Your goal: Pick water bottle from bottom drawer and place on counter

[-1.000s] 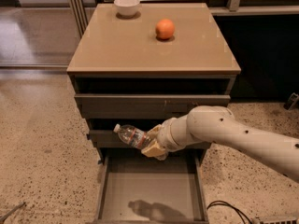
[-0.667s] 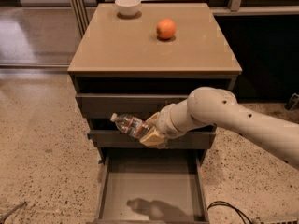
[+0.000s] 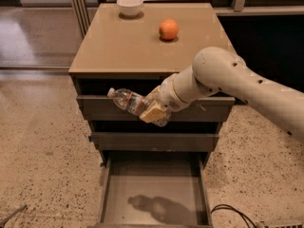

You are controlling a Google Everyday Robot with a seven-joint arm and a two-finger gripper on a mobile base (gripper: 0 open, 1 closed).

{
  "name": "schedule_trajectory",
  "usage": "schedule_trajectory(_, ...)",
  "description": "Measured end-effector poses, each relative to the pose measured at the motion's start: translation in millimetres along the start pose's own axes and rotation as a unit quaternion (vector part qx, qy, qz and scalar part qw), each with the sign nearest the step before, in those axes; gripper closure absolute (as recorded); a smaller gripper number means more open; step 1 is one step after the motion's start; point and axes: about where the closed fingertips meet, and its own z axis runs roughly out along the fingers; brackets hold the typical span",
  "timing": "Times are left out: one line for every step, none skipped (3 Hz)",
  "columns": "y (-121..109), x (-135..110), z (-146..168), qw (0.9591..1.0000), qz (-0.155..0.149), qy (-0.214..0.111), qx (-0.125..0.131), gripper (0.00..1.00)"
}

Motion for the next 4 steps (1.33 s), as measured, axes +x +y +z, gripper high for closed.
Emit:
schedule_trajectory(0,0,1,1.0000,0.000,0.000,-0.001,1.00)
schedule_trajectory(-11,-18,-19,0.9999,-0.008,0.014,-0.001,1.00)
schedule_trajectory(-40,-51,-55,0.9991,-0.027,0.029,0.019,1.00)
schedule_trajectory(-69,-78,-83,0.9983,-0.036,0.030,0.035,1.00)
